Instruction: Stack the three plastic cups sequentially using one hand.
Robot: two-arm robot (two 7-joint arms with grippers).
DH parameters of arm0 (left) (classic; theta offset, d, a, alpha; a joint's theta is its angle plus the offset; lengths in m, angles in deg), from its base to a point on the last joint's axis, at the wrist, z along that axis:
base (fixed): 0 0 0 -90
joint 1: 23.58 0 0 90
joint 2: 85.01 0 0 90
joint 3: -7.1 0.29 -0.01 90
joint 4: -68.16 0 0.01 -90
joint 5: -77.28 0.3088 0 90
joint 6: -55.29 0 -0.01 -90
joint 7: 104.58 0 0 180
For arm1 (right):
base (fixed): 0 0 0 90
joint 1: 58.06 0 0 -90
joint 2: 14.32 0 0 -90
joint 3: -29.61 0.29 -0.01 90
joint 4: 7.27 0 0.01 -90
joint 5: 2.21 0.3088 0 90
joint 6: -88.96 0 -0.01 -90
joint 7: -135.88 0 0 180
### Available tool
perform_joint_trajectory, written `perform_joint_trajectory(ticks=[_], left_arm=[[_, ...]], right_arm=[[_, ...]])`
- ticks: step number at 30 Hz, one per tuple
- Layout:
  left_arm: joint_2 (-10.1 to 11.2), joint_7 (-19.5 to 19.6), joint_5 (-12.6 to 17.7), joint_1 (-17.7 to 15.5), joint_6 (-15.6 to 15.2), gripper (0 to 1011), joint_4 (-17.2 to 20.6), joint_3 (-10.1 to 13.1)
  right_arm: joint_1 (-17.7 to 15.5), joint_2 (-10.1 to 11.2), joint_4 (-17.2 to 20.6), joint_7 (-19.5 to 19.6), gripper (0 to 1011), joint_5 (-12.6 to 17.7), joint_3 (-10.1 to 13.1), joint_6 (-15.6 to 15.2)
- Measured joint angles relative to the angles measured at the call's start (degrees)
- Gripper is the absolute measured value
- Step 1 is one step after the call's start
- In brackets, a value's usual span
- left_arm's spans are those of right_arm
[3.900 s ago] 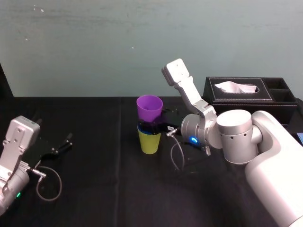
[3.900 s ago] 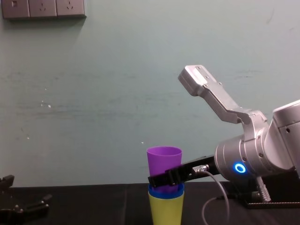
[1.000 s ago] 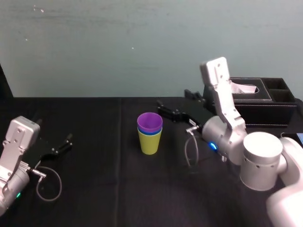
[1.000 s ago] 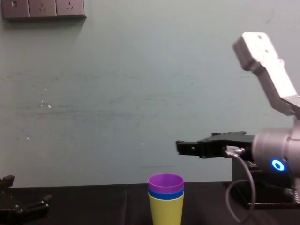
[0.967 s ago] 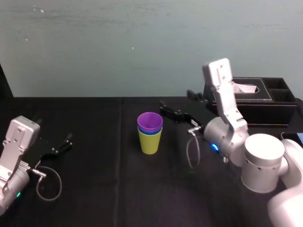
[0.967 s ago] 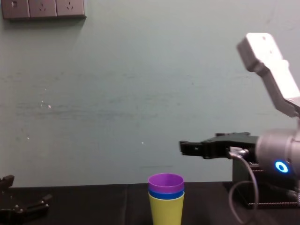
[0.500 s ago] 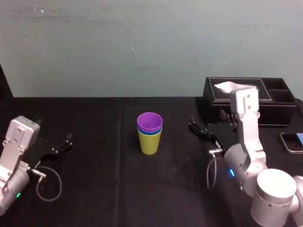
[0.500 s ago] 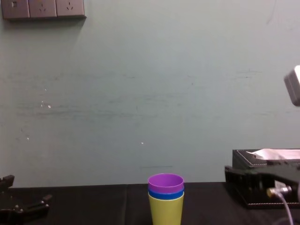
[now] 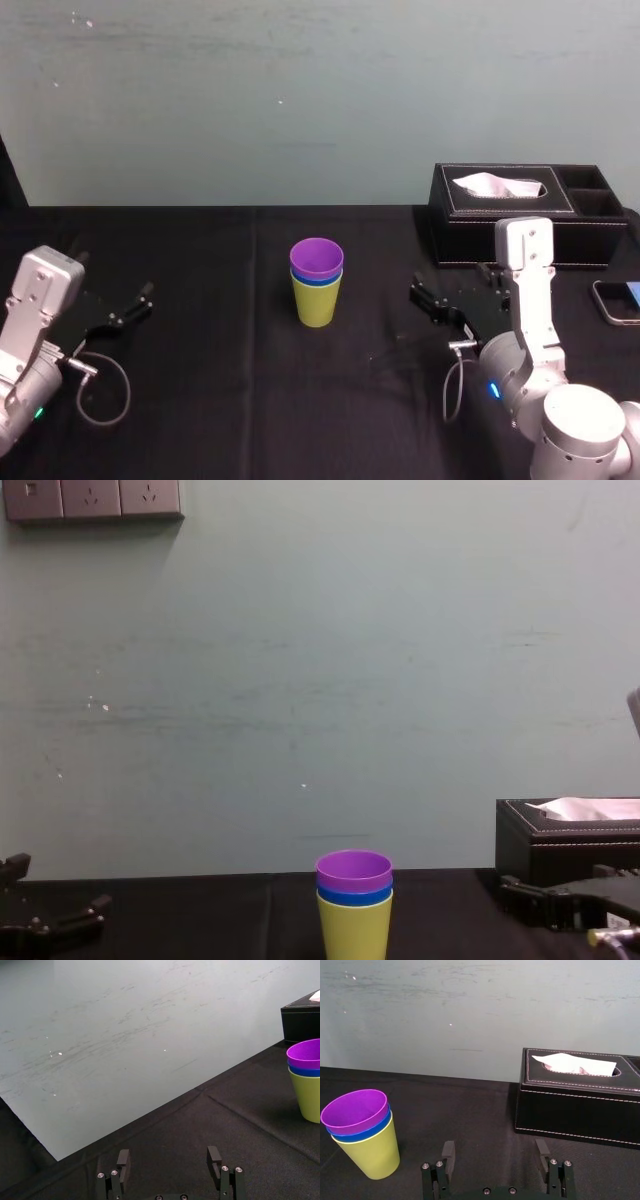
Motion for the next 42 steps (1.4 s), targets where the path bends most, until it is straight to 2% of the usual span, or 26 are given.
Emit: perform_joint_trajectory(ticks=[42], left_arm=[[0.00,0.00,0.00,0.00,0.00,1000,0.00,0.00]], right_arm=[[0.12,0.17,0.11,-0.07,1000,0.06,-0.38,-0.10]])
